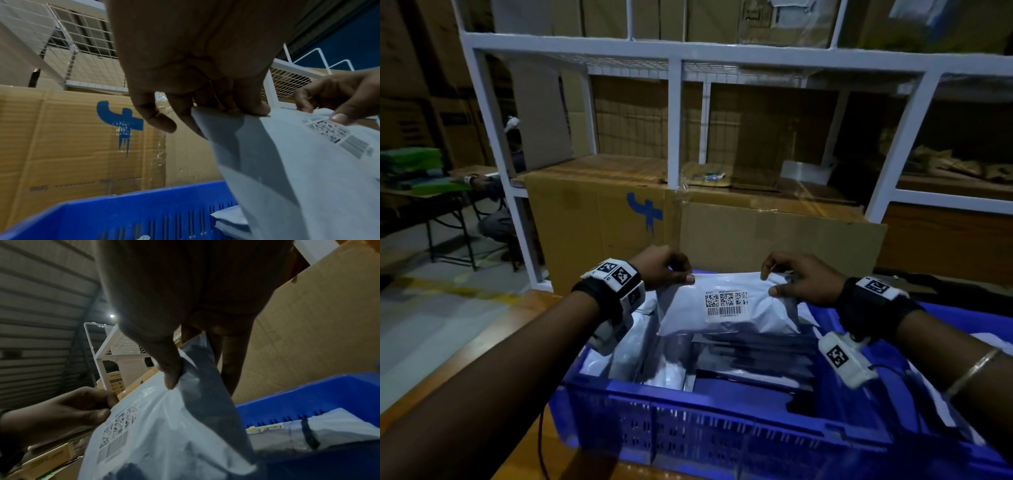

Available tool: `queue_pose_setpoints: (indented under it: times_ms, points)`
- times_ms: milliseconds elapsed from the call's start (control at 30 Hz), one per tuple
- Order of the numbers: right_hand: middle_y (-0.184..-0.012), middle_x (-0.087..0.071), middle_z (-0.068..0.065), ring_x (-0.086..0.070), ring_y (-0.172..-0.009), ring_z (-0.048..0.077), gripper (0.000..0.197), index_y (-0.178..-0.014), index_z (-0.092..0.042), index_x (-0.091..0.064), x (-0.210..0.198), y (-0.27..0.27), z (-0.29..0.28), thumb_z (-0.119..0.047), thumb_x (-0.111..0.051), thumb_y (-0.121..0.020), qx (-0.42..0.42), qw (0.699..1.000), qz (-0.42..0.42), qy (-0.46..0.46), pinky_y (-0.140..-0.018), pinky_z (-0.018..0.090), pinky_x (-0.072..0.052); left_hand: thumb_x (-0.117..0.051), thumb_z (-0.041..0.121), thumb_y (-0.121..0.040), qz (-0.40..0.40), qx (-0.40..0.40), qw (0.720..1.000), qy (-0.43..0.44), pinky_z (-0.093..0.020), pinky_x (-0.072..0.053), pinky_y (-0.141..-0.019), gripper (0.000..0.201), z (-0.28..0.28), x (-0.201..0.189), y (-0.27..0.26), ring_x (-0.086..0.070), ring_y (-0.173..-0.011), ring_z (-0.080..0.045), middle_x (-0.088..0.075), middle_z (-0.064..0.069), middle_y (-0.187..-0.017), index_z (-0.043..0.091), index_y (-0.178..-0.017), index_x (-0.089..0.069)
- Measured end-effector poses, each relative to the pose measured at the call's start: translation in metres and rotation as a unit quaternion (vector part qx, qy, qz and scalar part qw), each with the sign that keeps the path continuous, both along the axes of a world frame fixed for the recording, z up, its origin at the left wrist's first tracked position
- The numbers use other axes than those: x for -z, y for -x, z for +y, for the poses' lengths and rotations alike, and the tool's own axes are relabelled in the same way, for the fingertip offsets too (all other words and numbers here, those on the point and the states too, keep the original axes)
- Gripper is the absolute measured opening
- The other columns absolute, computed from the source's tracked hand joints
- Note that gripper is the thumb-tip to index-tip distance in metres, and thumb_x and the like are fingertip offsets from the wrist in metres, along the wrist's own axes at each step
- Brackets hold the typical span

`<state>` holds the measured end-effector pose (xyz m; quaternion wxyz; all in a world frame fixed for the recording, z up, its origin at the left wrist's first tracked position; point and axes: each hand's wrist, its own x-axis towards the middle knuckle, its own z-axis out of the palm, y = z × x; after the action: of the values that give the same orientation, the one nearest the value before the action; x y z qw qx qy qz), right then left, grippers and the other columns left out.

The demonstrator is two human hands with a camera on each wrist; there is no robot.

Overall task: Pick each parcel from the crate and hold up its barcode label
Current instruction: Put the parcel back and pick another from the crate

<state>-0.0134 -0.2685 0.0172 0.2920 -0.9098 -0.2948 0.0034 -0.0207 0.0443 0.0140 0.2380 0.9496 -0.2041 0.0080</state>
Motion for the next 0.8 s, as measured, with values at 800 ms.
queue_pose_setpoints:
  times_ms: [800]
  points:
    - [-0.084, -0.059, -0.008, -0.055, -0.082, 0.014, 0.018, -0.084, -0.027, -0.059, 0.008, -0.018, 0.023, -0.032, -0.077, -0.083, -0.076, 0.99, -0.079, 0.094, -0.065, 0.026, -0.03, -0.071, 0.02, -0.087, -0.048, -0.046, 0.995, 0.073, -0.009, -0.045, -0.058, 0.008, -0.02, -0.035, 0.014, -0.065, -0.066, -0.008, -0.066, 0.009, -0.07, 0.014, -0.083, -0.066]
